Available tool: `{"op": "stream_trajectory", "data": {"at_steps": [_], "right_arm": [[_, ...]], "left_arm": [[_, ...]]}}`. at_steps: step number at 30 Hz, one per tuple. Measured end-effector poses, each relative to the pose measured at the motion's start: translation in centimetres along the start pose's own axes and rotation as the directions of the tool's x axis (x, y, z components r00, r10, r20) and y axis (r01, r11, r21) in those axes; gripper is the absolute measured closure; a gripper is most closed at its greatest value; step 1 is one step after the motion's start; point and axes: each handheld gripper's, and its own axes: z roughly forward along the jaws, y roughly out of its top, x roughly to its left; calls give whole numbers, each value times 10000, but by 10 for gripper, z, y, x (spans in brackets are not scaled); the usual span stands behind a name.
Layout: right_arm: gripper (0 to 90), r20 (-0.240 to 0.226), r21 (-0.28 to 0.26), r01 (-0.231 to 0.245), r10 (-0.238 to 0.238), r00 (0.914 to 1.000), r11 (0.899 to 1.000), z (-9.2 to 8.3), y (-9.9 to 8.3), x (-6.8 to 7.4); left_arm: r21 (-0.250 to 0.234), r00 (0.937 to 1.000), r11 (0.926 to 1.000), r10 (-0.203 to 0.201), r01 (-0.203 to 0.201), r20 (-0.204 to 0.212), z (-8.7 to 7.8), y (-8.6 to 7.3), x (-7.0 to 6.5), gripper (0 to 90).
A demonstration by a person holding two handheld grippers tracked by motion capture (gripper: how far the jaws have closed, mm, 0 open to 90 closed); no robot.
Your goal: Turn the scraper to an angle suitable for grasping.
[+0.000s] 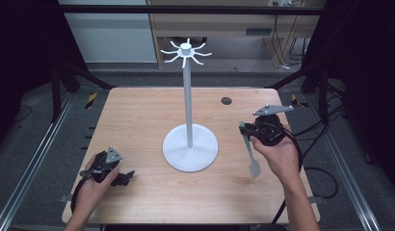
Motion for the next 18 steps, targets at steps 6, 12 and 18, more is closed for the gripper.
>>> {"op": "stream_trajectory", "data": {"at_steps": [6,12,18], "right_arm": [[750,46,-678,38,-35,10000,9977,-6,9,2],[750,20,-1100,110,-108,9999,9939,-12,17,5],[750,12,-1515,204,-205,9998,9883,-18,26,8]], "left_arm": [[-23,10000,10000,-17,17,-6,0,0,0,35],[-25,10000,10000,-14,14,-2,0,0,0,36],[-22,10000,10000,-18,18,-3,0,0,0,35]]}}
